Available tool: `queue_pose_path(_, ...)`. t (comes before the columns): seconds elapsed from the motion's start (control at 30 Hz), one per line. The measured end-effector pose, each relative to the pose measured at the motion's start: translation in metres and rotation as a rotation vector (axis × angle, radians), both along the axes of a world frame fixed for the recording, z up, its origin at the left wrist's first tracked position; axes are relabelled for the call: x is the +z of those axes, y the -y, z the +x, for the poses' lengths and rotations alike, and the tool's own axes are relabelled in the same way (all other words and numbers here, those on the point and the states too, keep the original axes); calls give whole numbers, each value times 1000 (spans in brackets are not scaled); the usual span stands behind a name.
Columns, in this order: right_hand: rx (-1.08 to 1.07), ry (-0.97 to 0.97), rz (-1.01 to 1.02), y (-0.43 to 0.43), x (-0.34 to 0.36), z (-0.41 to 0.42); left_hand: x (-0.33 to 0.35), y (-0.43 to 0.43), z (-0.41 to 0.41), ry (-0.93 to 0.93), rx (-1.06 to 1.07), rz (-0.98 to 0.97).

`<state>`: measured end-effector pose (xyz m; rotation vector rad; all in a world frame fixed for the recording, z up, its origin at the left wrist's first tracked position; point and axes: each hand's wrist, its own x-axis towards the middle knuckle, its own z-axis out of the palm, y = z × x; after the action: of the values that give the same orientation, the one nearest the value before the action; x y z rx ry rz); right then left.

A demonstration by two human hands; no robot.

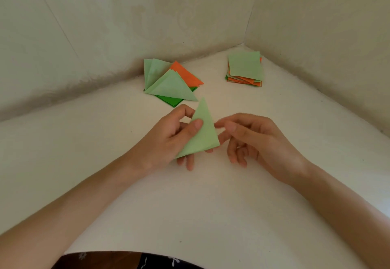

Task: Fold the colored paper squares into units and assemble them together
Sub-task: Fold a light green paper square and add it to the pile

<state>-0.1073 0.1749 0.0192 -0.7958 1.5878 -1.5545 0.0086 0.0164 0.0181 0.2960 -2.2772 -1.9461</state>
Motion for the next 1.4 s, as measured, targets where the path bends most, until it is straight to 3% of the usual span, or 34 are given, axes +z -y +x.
queue_pose_path(0.33, 145, 113, 32, 0, 4, 4, -5, -6, -2, -56, 66, -31)
queue_pose_path(0.8, 58, 124, 70, 1, 4, 6, -7, -5, 0, -57, -12, -32)
queue_pose_path(0.97, 92, 16, 76, 3, 3, 9, -6, -3, 0, -21, -67, -36)
queue_pose_path(1.13, -57, -117, 48, 4, 2, 8, -7, -2, 1, 72, -165, -20)
queue_pose_path(1.23, -143, -298, 58, 3, -1, 5, -9, -2, 2, 66, -152, -146)
queue_pose_path(1.4, -194, -839, 380, 1, -12, -7, -22, 10, 3, -72, 110, -882)
